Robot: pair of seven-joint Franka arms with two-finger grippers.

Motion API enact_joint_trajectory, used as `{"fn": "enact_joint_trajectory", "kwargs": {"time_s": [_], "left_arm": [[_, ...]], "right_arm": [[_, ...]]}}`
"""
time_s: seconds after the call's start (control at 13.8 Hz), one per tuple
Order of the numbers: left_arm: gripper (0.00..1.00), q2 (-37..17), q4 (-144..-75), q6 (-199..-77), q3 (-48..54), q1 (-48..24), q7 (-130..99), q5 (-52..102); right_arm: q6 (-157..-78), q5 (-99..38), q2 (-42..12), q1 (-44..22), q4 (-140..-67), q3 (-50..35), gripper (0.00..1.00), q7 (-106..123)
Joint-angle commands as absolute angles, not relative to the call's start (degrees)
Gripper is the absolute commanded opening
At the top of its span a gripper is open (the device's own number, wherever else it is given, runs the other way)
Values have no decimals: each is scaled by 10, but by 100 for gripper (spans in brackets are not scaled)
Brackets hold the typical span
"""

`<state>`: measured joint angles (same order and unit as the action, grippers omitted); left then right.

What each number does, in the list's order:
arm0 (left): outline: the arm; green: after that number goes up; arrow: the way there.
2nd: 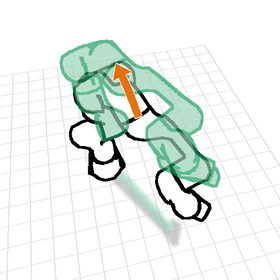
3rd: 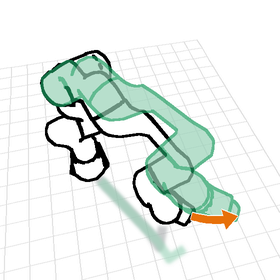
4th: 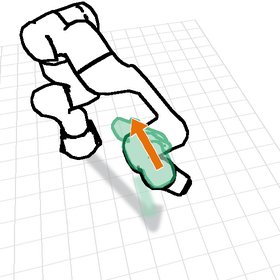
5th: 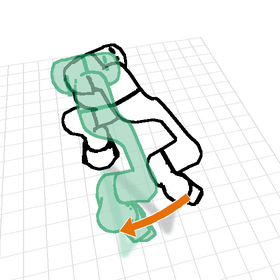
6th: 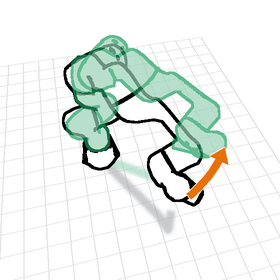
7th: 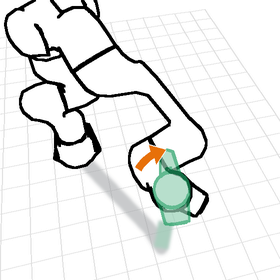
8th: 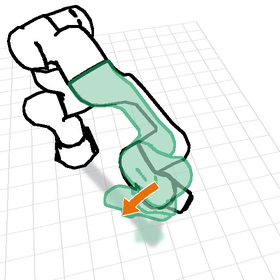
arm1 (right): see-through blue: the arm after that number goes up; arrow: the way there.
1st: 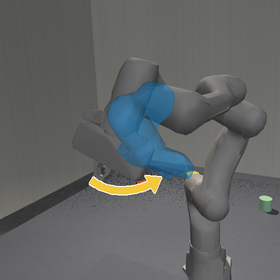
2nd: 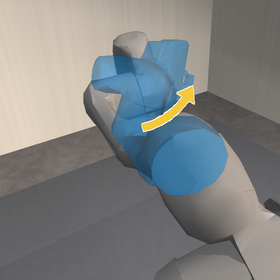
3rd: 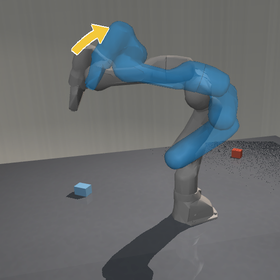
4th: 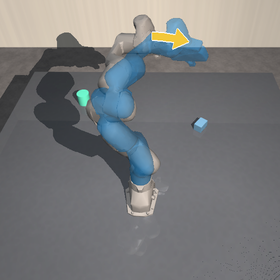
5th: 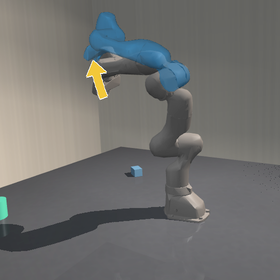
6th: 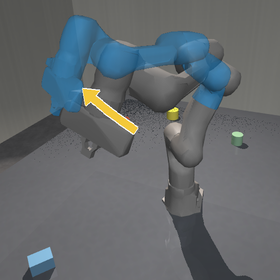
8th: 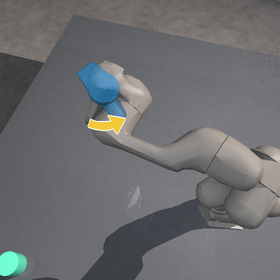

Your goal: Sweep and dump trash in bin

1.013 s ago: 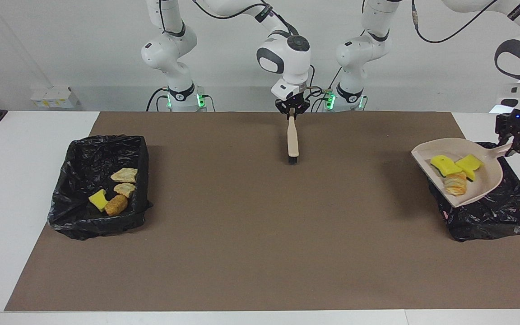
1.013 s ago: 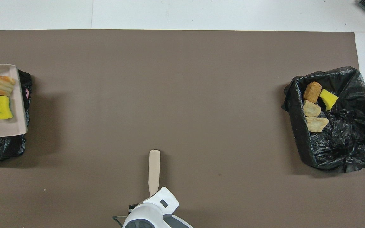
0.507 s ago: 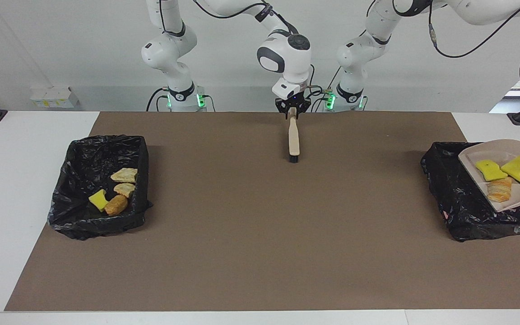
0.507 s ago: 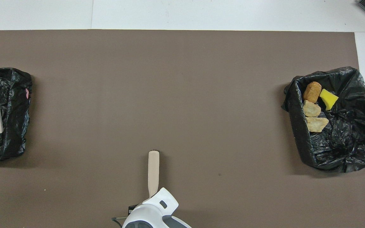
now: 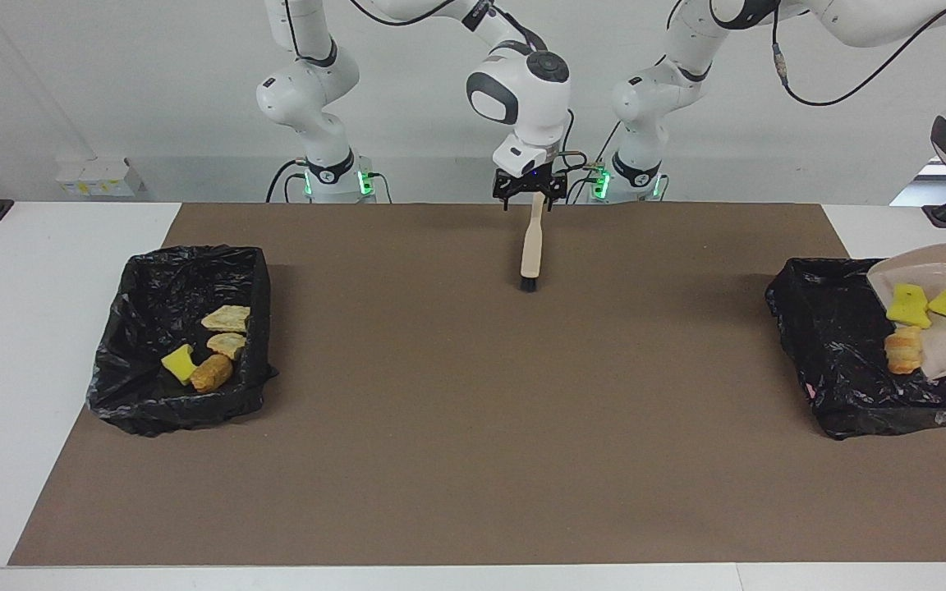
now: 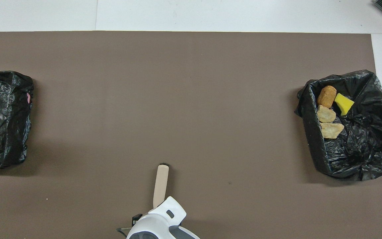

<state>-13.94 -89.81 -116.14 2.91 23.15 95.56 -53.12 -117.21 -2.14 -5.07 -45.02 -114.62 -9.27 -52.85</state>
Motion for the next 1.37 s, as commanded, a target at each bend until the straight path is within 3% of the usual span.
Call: {"fn": "enact_joint_trajectory", "kwargs": {"time_s": [0.0, 0.29, 0.8, 1.09, 1.3], "left_arm": [[0, -117, -915, -1123, 23, 206, 919, -600], [0, -110, -913, -1055, 25, 171, 862, -672], [0, -103, -906, -1012, 26, 131, 847, -711], [0, -85, -904, -1027, 35, 125, 832, -595], [0, -87, -906, -1023, 35, 80, 820, -487]], "right_arm": [[-1106, -13, -11, -371, -1122, -95, 100, -424], [-1026, 32, -10, -282, -1055, -96, 100, -295], [-995, 43, 0, -85, -1013, -87, 100, -72], [-982, 41, 1, -25, -990, -70, 100, -6], [-972, 30, 1, -1, -966, -41, 100, -4]]}}
